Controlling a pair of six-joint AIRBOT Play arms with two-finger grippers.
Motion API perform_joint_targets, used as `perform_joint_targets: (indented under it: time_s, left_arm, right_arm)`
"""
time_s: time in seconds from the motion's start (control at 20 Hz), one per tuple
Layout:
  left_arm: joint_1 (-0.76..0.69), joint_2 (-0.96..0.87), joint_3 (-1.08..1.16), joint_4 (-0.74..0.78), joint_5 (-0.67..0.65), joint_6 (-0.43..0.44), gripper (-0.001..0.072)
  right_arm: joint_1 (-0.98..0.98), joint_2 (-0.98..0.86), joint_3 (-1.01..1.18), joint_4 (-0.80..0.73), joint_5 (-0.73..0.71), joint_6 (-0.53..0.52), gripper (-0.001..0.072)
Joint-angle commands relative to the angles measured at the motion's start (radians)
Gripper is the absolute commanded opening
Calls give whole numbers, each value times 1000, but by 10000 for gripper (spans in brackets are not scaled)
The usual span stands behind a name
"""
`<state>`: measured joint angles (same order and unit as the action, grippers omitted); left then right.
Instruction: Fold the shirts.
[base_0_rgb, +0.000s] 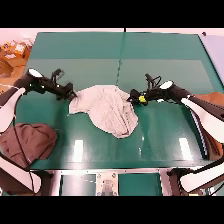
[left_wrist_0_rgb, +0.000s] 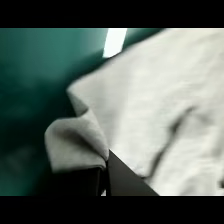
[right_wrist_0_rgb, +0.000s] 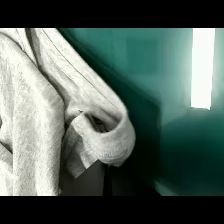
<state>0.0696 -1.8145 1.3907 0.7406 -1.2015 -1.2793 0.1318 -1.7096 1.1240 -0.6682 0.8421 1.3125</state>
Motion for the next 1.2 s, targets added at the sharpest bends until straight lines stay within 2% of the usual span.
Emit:
perform_joint_targets:
  time_s: [0.0, 0.2, 0.4, 0.75, 0.9, 1.15]
  left_arm:
    - [1, 23, 42, -173, -41, 110, 17]
    - [1, 169, 179, -174, -40, 109, 17]
    - [1, 402, 342, -180, -7, 110, 17]
    - [1, 790, 485, -180, 61, 109, 17]
    - [1, 873, 484, -178, 59, 105, 18]
    - [1, 843, 479, -106, 48, 35, 18]
  right_arm:
    - [1, 6, 65, 5, 41, -40, 11]
    - [-77, 123, 256, 5, 170, -38, 10]
    - [-143, 325, 479, 2, 288, -38, 11]
    - [-263, 703, 586, -77, 309, -39, 11]
    - [-371, 792, 604, -76, 305, -39, 11]
    - [-434, 793, 603, -68, 267, -38, 11]
